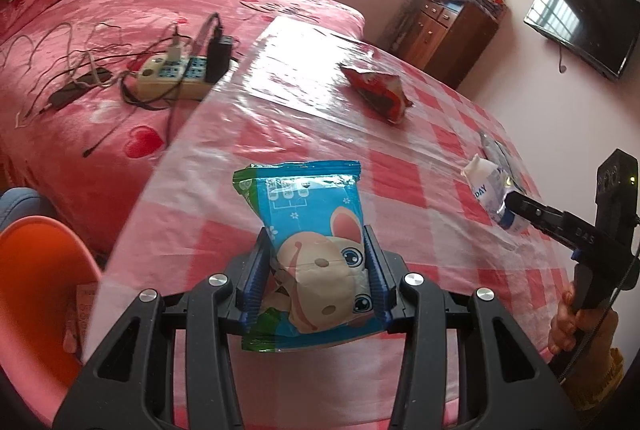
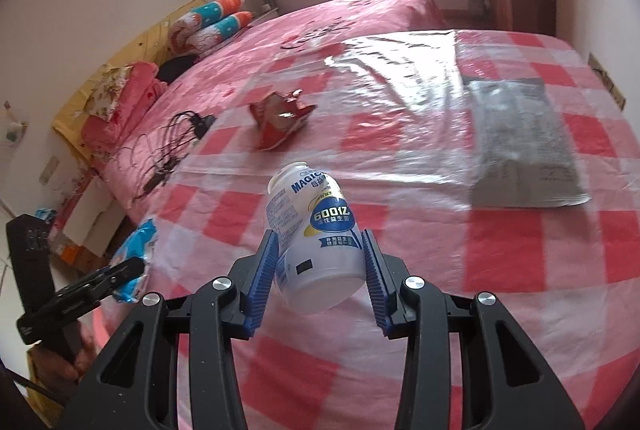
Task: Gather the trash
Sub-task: 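Carry the snack bag and bottle over the orange bucket and release both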
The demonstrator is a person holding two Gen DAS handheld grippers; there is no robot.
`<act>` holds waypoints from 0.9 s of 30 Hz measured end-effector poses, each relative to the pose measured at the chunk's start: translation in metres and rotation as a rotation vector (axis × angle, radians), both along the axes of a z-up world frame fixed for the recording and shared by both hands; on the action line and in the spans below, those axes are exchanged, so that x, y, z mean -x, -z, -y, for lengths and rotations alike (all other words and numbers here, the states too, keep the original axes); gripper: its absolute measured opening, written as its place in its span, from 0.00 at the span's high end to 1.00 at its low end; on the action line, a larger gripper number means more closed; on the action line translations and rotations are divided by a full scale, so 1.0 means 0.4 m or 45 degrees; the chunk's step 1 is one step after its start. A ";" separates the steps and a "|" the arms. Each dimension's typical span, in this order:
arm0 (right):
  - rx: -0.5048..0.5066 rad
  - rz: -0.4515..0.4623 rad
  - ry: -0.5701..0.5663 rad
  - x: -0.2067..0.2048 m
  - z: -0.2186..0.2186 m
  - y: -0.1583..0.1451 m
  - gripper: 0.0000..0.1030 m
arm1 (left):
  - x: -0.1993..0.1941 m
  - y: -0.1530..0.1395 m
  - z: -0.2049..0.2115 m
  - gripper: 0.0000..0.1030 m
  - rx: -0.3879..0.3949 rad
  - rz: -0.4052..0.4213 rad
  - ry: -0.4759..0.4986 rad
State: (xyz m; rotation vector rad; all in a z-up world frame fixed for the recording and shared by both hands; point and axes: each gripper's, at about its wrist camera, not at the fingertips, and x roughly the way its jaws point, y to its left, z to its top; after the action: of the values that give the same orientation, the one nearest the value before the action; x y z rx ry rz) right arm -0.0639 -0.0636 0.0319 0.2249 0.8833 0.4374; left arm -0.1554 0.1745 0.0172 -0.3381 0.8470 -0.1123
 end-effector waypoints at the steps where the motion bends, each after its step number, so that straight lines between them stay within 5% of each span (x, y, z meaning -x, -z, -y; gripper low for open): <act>1: -0.012 -0.007 -0.012 0.001 -0.012 -0.001 0.58 | 0.004 -0.002 -0.011 0.56 -0.001 0.004 -0.011; 27: -0.081 -0.118 -0.472 0.049 -0.426 -0.046 0.58 | 0.173 0.042 -0.307 0.56 -0.063 -0.061 -0.349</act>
State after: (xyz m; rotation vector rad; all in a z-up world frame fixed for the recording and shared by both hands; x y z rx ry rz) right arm -0.0834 0.1069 0.0504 0.1403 1.0066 0.8054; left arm -0.2247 0.2973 0.0005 -0.4086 0.8412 0.1720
